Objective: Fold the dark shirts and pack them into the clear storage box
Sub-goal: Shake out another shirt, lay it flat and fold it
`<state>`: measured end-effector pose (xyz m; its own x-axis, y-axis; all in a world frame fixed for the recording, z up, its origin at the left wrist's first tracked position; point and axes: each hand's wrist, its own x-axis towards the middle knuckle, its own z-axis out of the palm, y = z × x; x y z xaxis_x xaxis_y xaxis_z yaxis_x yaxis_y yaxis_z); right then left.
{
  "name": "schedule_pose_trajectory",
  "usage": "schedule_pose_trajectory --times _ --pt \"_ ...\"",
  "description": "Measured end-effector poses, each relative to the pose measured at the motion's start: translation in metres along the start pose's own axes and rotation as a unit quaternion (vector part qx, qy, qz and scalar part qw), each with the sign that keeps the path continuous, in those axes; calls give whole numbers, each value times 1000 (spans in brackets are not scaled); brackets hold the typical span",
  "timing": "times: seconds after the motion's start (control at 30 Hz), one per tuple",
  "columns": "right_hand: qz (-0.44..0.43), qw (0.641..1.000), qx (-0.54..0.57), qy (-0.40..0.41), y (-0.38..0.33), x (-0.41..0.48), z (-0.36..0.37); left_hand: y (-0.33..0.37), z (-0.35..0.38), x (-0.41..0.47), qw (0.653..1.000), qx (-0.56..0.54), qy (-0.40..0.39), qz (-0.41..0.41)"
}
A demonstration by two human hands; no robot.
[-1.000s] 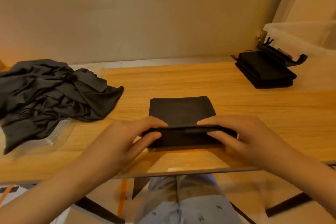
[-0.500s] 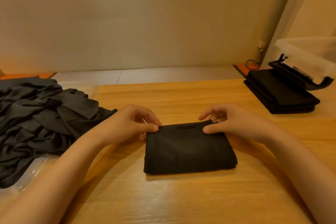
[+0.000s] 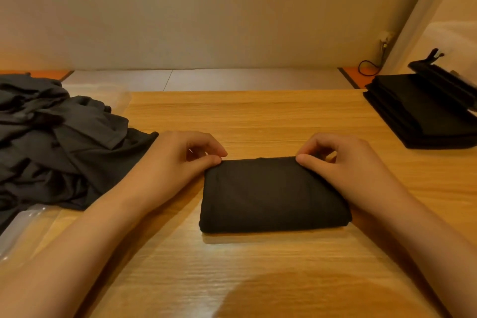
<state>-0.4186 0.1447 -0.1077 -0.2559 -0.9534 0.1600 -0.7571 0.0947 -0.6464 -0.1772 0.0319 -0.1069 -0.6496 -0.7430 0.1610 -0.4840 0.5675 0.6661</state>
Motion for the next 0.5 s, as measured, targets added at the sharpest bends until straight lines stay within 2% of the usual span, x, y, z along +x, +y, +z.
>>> schedule_pose_trajectory --times 0.27,0.37,0.43,0.5 --pt "4 1000 -17 22 5 1 9 -3 4 -2 999 48 6 19" --pt "-9 998 -47 44 5 6 12 -2 4 -1 993 104 8 61" --pt "-27 995 -71 70 -1 -4 9 11 3 -9 980 165 8 110" --pt "-64 987 -134 63 -5 -2 12 14 7 -8 962 227 7 155"
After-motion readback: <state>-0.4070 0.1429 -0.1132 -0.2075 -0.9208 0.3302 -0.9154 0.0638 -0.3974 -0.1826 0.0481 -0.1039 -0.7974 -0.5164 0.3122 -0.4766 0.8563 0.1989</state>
